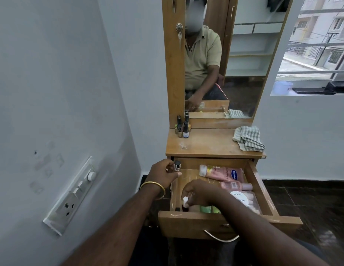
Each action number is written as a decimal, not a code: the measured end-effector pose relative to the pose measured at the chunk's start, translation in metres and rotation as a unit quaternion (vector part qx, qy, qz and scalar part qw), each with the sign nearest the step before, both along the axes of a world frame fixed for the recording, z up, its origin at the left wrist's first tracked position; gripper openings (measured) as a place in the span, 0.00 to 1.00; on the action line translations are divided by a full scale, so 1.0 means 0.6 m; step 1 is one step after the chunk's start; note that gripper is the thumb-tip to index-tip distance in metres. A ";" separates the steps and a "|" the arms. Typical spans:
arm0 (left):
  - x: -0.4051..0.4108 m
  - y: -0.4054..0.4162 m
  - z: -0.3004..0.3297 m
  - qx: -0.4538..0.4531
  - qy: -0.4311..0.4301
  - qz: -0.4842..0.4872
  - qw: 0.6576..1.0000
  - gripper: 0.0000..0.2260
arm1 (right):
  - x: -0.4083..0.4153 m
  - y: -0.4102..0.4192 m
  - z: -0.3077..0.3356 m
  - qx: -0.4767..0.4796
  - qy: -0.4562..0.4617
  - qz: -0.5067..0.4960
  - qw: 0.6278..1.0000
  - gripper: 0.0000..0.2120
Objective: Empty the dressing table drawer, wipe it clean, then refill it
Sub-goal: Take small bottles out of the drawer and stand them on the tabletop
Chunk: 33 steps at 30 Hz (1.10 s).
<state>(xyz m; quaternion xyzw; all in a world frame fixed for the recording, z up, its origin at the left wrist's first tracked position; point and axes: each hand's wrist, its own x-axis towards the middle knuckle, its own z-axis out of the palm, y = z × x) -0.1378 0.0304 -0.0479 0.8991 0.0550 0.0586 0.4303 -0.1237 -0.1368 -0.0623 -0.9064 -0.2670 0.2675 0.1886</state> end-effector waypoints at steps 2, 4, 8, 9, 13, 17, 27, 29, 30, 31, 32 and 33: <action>0.008 0.002 0.003 0.009 -0.014 0.002 1.000 0.10 | 0.013 -0.010 0.012 0.032 -0.019 -0.026 0.999 0.10; 0.021 0.002 0.009 0.019 -0.025 0.004 1.000 0.09 | 0.028 -0.017 0.035 0.074 -0.032 -0.061 0.995 0.05; 0.056 0.002 0.027 0.020 -0.038 -0.007 0.999 0.08 | 0.070 -0.023 0.084 0.169 -0.088 -0.133 0.973 0.07; 0.067 0.001 0.031 0.018 -0.036 -0.006 0.999 0.08 | 0.083 -0.022 0.092 0.194 -0.104 -0.154 0.963 0.05; 0.118 0.002 0.044 0.016 -0.037 0.011 0.999 0.09 | 0.138 -0.015 0.107 0.249 -0.166 -0.215 0.930 0.09; 0.171 0.001 0.052 0.019 -0.041 0.024 0.999 0.09 | 0.186 0.000 0.109 0.280 -0.195 -0.247 0.907 0.10; 0.246 -0.005 0.032 0.032 -0.028 0.054 0.998 0.07 | 0.263 0.029 0.079 0.262 -0.248 -0.242 0.901 0.09; 0.251 -0.004 0.028 0.029 -0.026 0.064 0.997 0.07 | 0.268 0.032 0.074 0.265 -0.253 -0.237 0.900 0.09; 0.253 -0.004 0.027 0.027 -0.027 0.067 0.997 0.07 | 0.269 0.033 0.071 0.267 -0.257 -0.235 0.899 0.09; 0.254 -0.005 0.027 0.024 -0.027 0.067 0.997 0.07 | 0.271 0.034 0.069 0.267 -0.261 -0.234 0.898 0.09; 0.255 -0.005 0.026 0.021 -0.027 0.068 0.997 0.08 | 0.272 0.035 0.068 0.266 -0.263 -0.235 0.897 0.09; 0.256 -0.006 0.026 0.016 -0.026 0.069 0.997 0.08 | 0.273 0.036 0.067 0.265 -0.263 -0.236 0.897 0.10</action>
